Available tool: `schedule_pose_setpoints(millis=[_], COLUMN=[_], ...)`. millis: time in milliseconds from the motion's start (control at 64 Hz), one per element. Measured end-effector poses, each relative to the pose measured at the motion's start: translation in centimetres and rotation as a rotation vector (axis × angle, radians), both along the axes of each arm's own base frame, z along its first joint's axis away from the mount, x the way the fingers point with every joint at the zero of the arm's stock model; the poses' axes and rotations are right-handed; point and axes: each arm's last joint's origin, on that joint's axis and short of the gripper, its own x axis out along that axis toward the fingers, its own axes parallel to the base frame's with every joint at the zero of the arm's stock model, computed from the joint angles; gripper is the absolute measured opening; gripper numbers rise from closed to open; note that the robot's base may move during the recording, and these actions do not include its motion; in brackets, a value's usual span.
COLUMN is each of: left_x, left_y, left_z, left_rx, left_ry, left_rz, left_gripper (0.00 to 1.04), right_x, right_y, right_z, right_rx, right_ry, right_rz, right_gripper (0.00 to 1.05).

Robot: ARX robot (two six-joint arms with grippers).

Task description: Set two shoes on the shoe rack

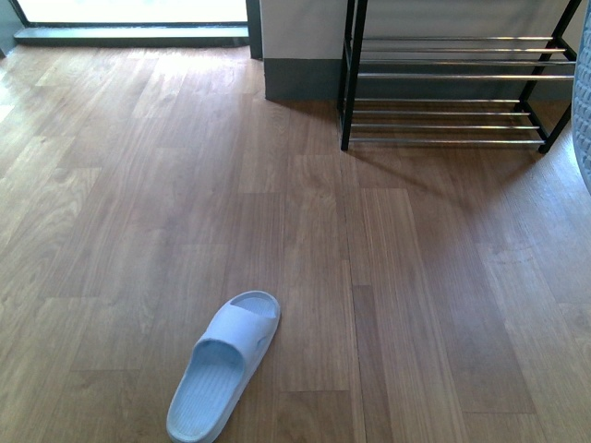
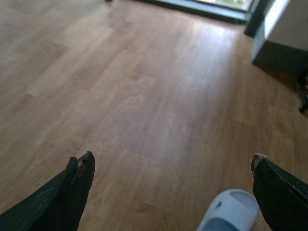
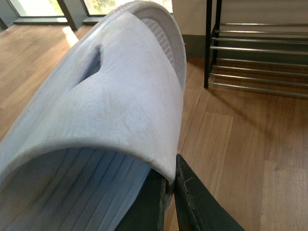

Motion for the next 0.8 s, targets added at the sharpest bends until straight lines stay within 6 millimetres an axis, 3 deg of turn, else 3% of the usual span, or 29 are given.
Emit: schedule_pose_setpoints(millis=[62, 125, 203, 328, 484, 625, 796], left_x=[3.5, 7.2, 9.3, 10.9, 11.1, 11.9, 13.4], left_y=[-1.2, -2.9, -4.4, -6.2, -7.5, -8.5, -9.9], left_z=[-1.7, -5.3, -9.8, -17.2, -24.0, -28.2, -30.6], left_rx=[-0.009, -0.007, 0.011, 0.037, 0.042, 0.009, -0.025], left_ry=[0.066, 0.187, 0.335, 0.537, 0.658, 0.695, 0.687], left_rz=[-0.094, -0.207, -0.305, -0.427, -0.549, -0.655, -0.729], left_gripper=[0.95, 0.95, 0.95, 0.95, 0.95, 0.95, 0.95], right_x=[0.0, 0.0, 0.0, 0.0, 0.0, 0.0, 0.0], right_y=[0.0, 0.0, 0.0, 0.0, 0.0, 0.0, 0.0], right_z=[0.0, 0.0, 0.0, 0.0, 0.0, 0.0, 0.0], right_rx=[0.0, 0.0, -0.001, -0.001, -0.001, -0.001, -0.001], right_ry=[0.0, 0.0, 0.0, 0.0, 0.0, 0.0, 0.0], right_rz=[-0.002, -0.001, -0.001, -0.001, -0.001, -0.001, -0.001], right_gripper=[0.02, 0.02, 0.02, 0.02, 0.02, 0.02, 0.02])
